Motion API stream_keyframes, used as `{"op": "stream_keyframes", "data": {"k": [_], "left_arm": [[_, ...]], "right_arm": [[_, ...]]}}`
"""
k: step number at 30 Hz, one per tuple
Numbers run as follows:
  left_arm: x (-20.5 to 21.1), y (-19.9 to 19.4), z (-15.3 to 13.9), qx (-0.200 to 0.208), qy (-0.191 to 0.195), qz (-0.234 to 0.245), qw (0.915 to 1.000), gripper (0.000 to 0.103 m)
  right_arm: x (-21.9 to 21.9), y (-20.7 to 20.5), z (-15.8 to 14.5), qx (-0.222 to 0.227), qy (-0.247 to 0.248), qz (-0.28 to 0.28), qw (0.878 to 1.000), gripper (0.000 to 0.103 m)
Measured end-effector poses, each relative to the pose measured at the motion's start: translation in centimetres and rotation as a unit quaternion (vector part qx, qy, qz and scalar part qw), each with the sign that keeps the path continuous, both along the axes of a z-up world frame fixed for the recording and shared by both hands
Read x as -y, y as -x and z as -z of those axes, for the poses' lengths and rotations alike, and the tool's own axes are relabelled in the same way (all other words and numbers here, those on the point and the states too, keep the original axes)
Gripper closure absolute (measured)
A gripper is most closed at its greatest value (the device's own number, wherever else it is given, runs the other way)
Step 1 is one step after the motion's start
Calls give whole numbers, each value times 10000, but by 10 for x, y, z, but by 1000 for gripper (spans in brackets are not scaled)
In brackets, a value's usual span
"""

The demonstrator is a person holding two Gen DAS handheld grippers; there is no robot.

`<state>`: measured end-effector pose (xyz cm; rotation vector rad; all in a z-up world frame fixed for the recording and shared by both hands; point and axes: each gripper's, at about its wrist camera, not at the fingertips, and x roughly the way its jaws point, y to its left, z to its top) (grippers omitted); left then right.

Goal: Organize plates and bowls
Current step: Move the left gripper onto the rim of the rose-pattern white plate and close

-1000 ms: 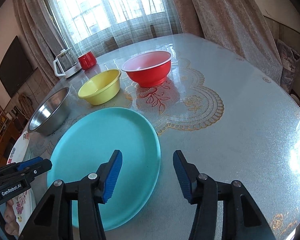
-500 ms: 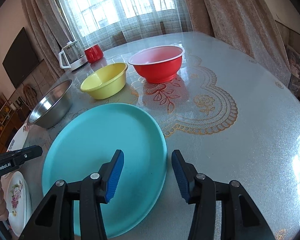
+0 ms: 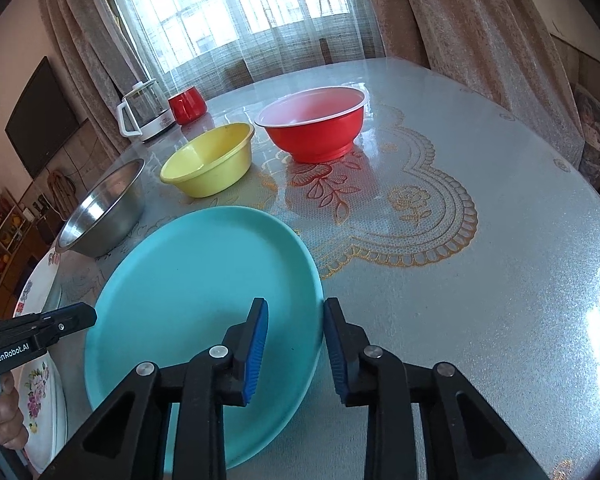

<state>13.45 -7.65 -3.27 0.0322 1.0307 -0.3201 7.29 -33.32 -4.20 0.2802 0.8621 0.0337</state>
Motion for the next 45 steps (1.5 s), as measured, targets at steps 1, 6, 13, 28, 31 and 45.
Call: {"op": "stream_keyframes", "data": {"k": [1,6,13,28,31,45], "left_arm": [[-1,0,0,-7,0,-2,10000,93],[-11,2,0,-3,-156,-145,9998,93],[-19,4,7,-62,-379,-337,9987,93],[-5,11,7,173,-942,-709,9929,92],[-4,10,8,195,-943,-727,9927,92],[-9,16,7,358,-932,-830,9915,92]], "right_arm": [[-3,0,0,19,56,-47,10000,74],[-5,4,1,42,-172,-142,9997,74],[-24,10,2,185,-12,-475,9987,74],[-17,9,4,270,-257,-1122,9930,73],[-9,8,6,273,-635,-1241,9899,72],[0,4,8,214,-1012,-1491,9834,72]]}}
